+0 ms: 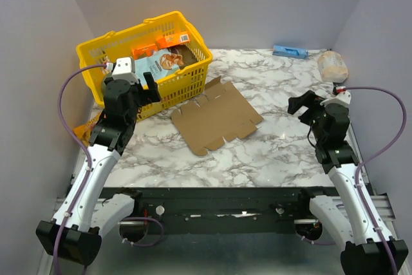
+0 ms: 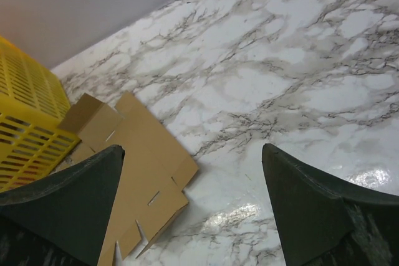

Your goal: Fold the paper box

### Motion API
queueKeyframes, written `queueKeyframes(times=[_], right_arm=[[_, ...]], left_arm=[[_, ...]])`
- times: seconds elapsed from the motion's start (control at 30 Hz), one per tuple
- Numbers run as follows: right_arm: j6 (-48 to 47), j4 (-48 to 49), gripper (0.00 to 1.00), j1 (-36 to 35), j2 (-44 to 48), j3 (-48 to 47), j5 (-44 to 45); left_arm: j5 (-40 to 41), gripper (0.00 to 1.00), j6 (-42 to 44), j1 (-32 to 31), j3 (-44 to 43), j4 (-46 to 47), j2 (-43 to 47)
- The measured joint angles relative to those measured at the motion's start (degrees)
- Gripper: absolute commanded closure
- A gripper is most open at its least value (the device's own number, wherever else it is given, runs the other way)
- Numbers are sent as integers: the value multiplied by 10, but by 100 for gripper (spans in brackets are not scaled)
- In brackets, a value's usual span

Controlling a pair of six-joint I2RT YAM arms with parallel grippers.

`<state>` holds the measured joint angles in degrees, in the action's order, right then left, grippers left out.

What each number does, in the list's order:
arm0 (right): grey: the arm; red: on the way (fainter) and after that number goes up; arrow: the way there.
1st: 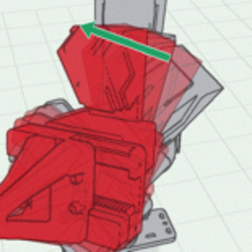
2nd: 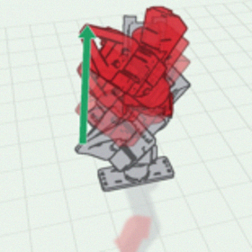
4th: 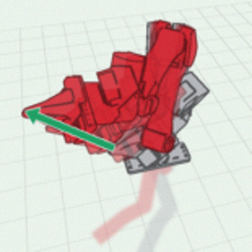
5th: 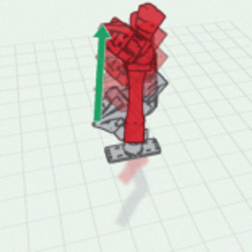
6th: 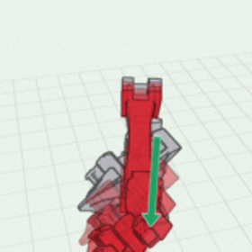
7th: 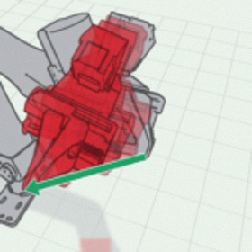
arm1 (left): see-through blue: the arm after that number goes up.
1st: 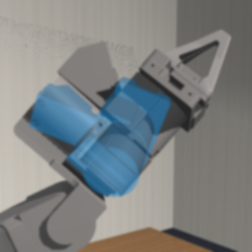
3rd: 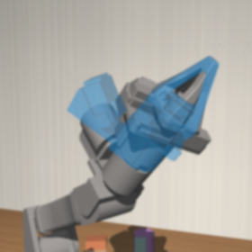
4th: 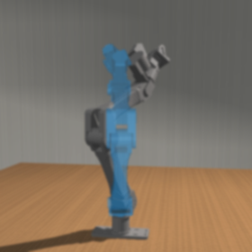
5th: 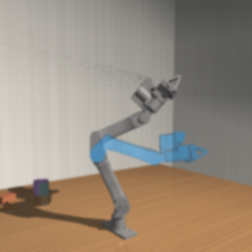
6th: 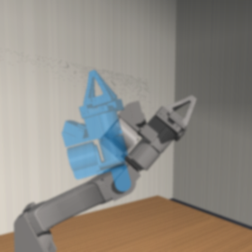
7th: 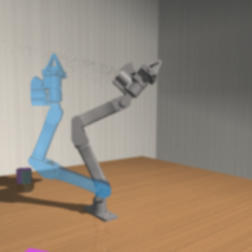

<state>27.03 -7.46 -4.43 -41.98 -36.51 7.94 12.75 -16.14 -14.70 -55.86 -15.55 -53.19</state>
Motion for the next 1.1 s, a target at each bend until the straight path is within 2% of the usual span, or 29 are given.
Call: queueKeyframes(times=[0.17, 0.33, 0.43, 0.57, 0.7, 0.87, 1.1], right_arm=[[27, -25, 12, 0, -19, -12, -59], [78, -31, 13, -14, -50, -8, -130], [105, -35, 13, -59, -70, 5, -136], [160, -33, 11, -124, -101, 37, -143], [233, -26, 11, -153, -113, 91, -136], [299, -11, 10, -165, -140, 107, -114], [351, 47, 11, -169, -234, 107, -100]], left_arm=[[-2, 1, -19, 0, -34, -13, -19], [-21, 1, -34, 0, -112, -45, -72], [-58, 1, -33, 1, -136, -43, -96], [-119, 2, -19, 0, -91, -24, -87], [-124, 2, 9, -24, -34, -17, -70], [-126, 2, 34, -58, -5, -7, -56], [-126, 3, 45, -61, -5, 2, -52]])
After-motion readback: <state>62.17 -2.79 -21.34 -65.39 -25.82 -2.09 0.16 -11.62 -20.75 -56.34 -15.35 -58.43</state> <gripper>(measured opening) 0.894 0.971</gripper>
